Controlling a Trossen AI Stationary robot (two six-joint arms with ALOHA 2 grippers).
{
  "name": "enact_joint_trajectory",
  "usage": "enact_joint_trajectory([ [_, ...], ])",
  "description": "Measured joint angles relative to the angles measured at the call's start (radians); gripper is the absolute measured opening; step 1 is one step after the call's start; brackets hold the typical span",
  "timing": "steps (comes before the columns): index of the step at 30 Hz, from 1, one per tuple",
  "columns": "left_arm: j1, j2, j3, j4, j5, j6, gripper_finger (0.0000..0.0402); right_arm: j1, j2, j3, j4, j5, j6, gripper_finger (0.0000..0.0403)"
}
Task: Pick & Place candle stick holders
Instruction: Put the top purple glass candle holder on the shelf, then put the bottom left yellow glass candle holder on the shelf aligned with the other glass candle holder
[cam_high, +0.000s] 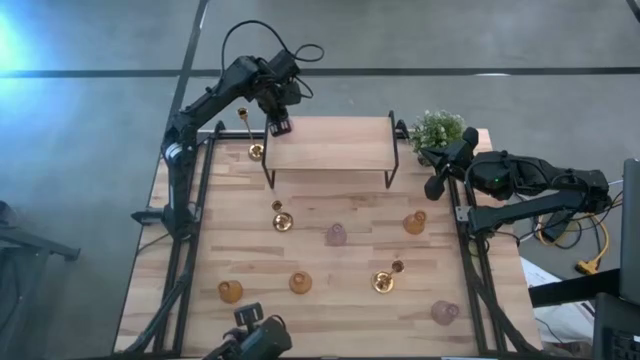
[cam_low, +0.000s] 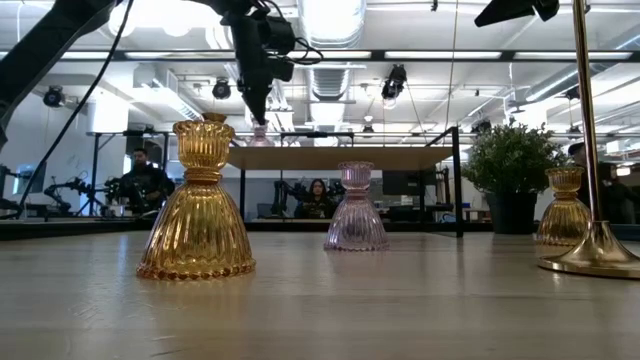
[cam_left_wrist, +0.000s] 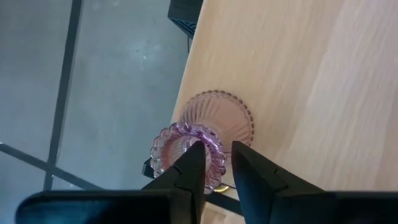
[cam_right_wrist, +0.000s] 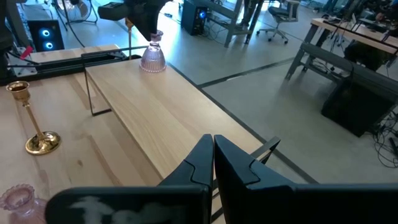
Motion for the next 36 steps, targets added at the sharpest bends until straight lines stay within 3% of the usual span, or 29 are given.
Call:
enact_joint_trajectory([
  [10,0.000,0.000,0.000,0.001,-0.002,-0.025,0.0098,0.000,0.000,0.000,0.000,0.000,0.000,0.0008],
  [27,0.000,-0.006,0.001,-0.026,-0.024,-0.051,0.0258,0.000,-0.013,0.000,0.000,0.000,0.000,0.0008],
  [36,-0.001,-0.011,0.003,-0.037,-0.021,-0.063,0.0273,0.000,-0.026,0.000,0.001,-0.001,0.000,0.0008],
])
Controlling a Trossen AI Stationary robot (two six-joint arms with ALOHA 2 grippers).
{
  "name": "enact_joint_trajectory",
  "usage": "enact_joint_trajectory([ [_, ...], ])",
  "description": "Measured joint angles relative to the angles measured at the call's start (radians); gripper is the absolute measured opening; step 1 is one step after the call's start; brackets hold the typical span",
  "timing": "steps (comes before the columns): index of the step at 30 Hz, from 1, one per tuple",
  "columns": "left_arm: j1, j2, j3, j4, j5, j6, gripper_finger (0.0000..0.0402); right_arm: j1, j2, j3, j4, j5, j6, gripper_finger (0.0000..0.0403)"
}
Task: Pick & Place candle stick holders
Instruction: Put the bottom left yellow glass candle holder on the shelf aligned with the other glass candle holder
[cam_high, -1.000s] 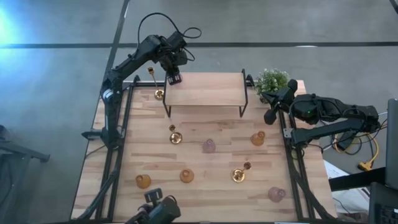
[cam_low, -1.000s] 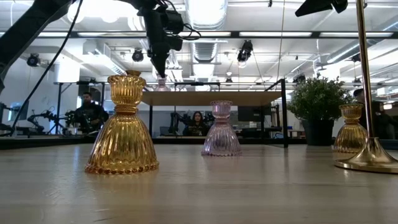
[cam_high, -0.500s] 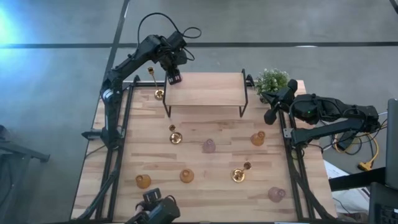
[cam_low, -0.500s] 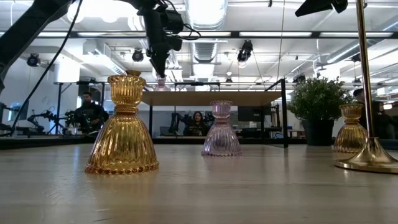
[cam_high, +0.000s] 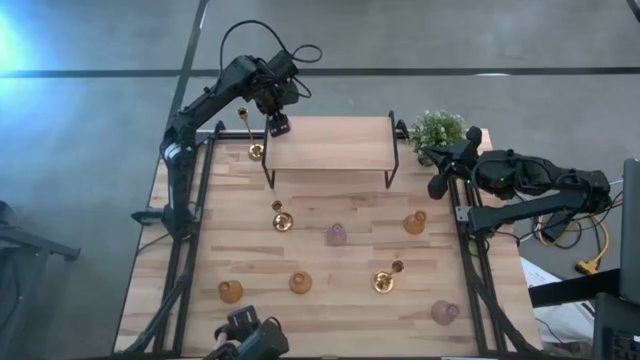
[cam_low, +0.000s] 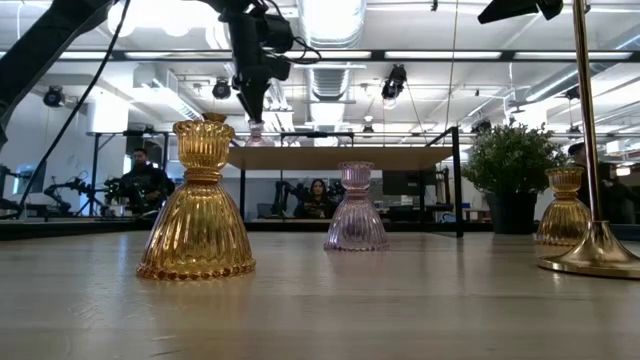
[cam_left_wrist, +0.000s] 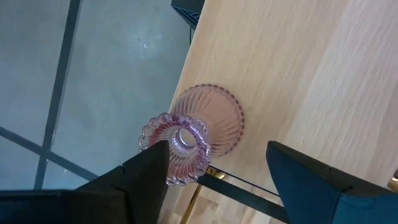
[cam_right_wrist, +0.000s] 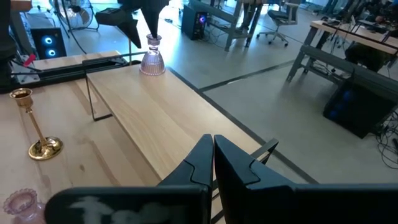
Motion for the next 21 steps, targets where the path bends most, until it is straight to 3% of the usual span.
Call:
enact_joint_trajectory([
  [16,-0.002,-0.002,0.152,-0.044,0.066,-0.045,0.0273,0.000,0.000,0.000,0.000,0.000,0.000,0.0008],
  [21,-0.014,-0.066,0.143,-0.035,0.074,-0.065,0.0273,0.000,0.000,0.000,0.000,0.000,-0.001,0.0008],
])
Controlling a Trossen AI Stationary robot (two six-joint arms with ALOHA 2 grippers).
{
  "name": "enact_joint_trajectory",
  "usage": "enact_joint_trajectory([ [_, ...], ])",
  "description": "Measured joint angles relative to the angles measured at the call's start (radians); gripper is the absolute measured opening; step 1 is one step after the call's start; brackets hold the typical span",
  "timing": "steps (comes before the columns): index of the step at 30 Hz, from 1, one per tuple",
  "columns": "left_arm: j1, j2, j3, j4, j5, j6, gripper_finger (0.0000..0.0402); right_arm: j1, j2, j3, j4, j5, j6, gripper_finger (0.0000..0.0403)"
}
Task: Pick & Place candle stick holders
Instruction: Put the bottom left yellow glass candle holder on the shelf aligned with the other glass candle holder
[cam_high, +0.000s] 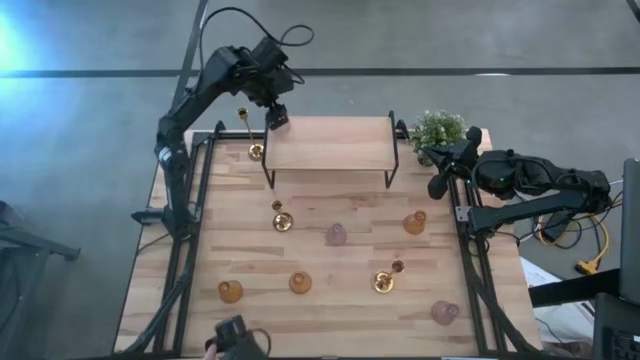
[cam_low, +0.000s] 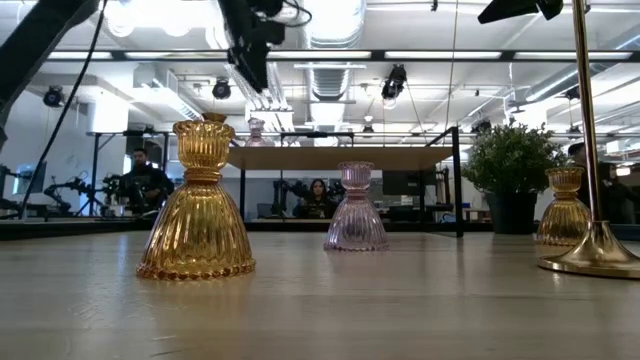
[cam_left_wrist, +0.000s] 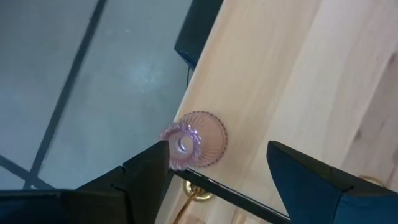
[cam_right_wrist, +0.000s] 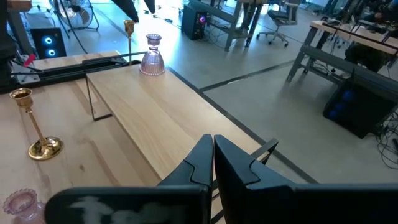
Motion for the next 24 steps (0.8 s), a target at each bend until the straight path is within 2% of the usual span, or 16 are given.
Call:
enact_joint_trajectory([
  [5,-0.015,-0.091,0.005,0.015,0.059,-0.028,0.0271,0.000,0.000,0.000,0.000,0.000,0.000,0.0008],
  [11,-0.040,-0.228,0.004,0.021,0.246,-0.058,0.0258,0.000,0.000,0.000,0.000,0.000,0.004,0.0008],
  [15,-0.076,-0.320,0.003,0.019,0.334,-0.079,0.0237,0.000,0.000,0.000,0.002,0.000,0.004,0.0008],
  [20,-0.168,-0.417,0.002,-0.008,0.338,-0.180,0.0197,0.000,0.001,0.000,0.043,0.000,-0.012,0.0008],
  [24,-0.289,-0.480,-0.034,-0.017,0.284,-0.299,0.0166,0.000,0.001,0.000,0.100,-0.001,-0.065,0.0008],
])
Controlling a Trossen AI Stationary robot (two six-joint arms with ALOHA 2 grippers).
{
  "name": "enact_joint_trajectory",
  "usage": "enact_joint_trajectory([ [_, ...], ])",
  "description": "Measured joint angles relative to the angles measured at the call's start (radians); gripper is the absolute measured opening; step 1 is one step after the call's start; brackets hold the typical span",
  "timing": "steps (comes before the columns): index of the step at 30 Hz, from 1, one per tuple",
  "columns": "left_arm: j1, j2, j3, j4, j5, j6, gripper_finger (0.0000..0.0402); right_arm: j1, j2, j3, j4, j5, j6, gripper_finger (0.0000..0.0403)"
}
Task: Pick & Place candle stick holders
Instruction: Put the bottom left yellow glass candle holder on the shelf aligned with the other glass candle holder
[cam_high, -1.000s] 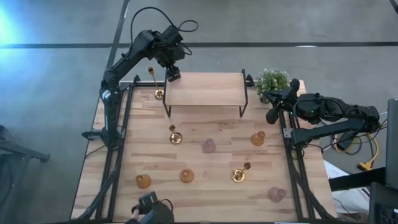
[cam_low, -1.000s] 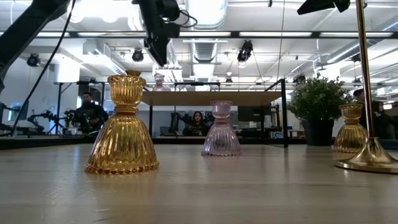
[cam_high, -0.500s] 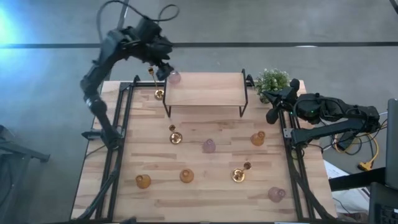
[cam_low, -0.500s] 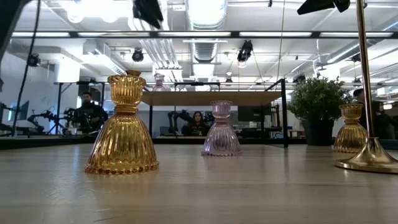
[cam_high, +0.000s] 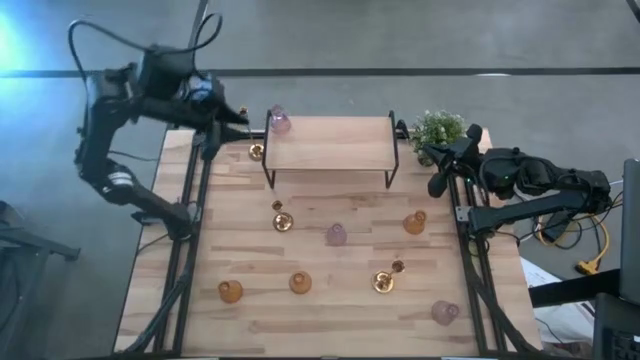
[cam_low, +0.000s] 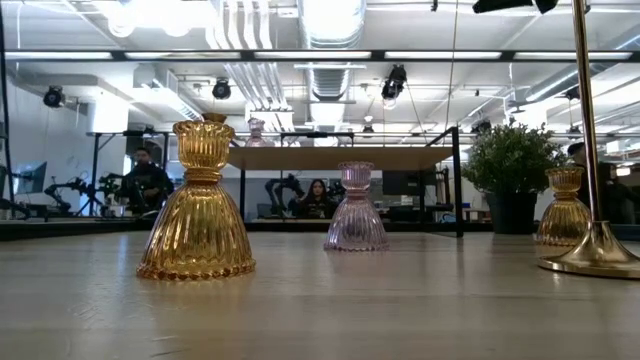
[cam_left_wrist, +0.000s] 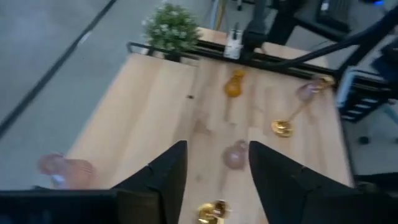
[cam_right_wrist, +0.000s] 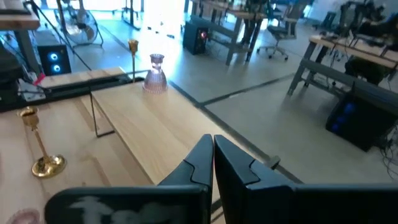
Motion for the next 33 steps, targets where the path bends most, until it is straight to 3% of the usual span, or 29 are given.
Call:
enact_joint_trajectory([
  [7,-0.285,-0.100,-0.192,-0.001,-0.265,-0.231,0.0124,0.000,0.000,0.000,0.057,0.000,-0.050,0.0008],
  [14,-0.562,-0.198,-0.438,-0.005,-0.485,-0.558,0.0098,0.000,0.002,0.000,0.057,0.000,-0.050,0.0008],
  [20,-0.742,-0.235,-0.580,-0.046,-0.495,-0.824,0.0086,0.000,0.003,0.000,0.057,0.000,-0.031,0.0008],
  [28,-0.965,-0.234,-0.677,-0.059,-0.469,-1.184,0.0073,0.000,0.001,0.000,0.056,0.000,-0.078,0.0008],
  [33,-1.050,-0.222,-0.801,-0.058,-0.320,-1.448,0.0071,0.000,0.000,0.000,0.055,-0.016,-0.098,0.0008],
])
